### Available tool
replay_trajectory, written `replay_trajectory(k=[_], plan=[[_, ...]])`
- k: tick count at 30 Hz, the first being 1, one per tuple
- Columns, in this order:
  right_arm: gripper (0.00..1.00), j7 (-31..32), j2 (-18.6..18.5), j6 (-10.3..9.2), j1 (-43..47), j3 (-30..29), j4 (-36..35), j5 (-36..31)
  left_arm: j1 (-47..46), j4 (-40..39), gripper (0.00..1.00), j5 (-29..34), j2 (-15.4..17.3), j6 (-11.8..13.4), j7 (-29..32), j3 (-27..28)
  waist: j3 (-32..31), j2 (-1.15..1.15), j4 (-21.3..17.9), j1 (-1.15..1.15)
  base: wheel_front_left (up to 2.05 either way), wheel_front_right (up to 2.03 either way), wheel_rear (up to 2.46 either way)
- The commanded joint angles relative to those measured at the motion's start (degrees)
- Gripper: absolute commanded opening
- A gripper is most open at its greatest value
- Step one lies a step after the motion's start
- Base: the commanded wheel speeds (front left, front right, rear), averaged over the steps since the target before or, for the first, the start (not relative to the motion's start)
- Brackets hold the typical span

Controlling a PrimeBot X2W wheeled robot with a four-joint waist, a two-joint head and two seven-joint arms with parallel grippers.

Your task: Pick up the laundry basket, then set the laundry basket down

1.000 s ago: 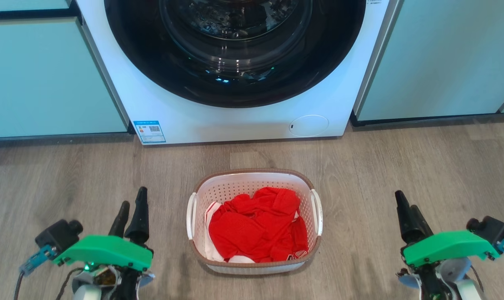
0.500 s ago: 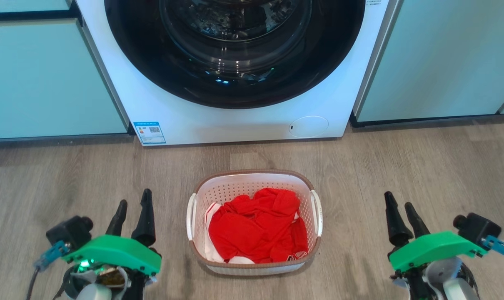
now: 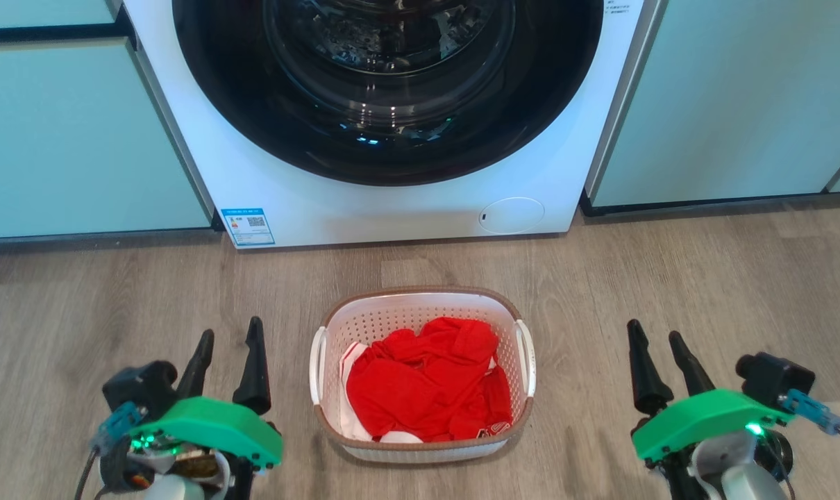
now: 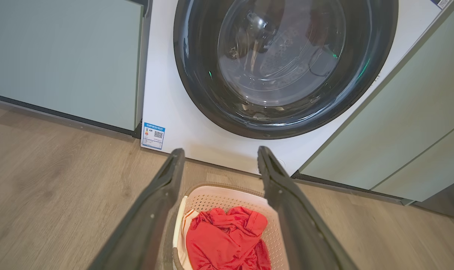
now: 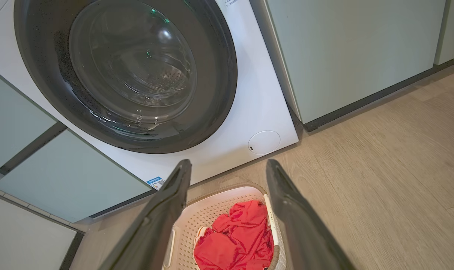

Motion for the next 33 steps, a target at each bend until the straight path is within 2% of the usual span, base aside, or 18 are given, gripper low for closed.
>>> replay_trajectory(k=[1,14,33], plan=[[1.0,-1.1,-0.6,0.29,-2.3,1.3,-1.9,-2.4,-1.5,-2.5,1.0,2.3,1.1,0.6,-1.0,1.1,-0.1,0.0,-0.1,0.0,0.0,0.0,0.0],[1.0,-3.3,-0.7,0.33,-2.0,2.7,-2.6,-11.1,0.0,-3.0,1.0,10.7,1.1,1.6,-3.2,0.6,-0.2,0.0,-0.4,0.0,0.0,0.0,0.0],[1.0,-6.3,-0.8,0.39,-1.9,4.5,-3.6,-22.8,1.4,-2.8,1.0,22.1,-0.2,0.8,-6.2,2.2,-0.2,0.0,-0.6,0.0,0.0,0.0,0.0]])
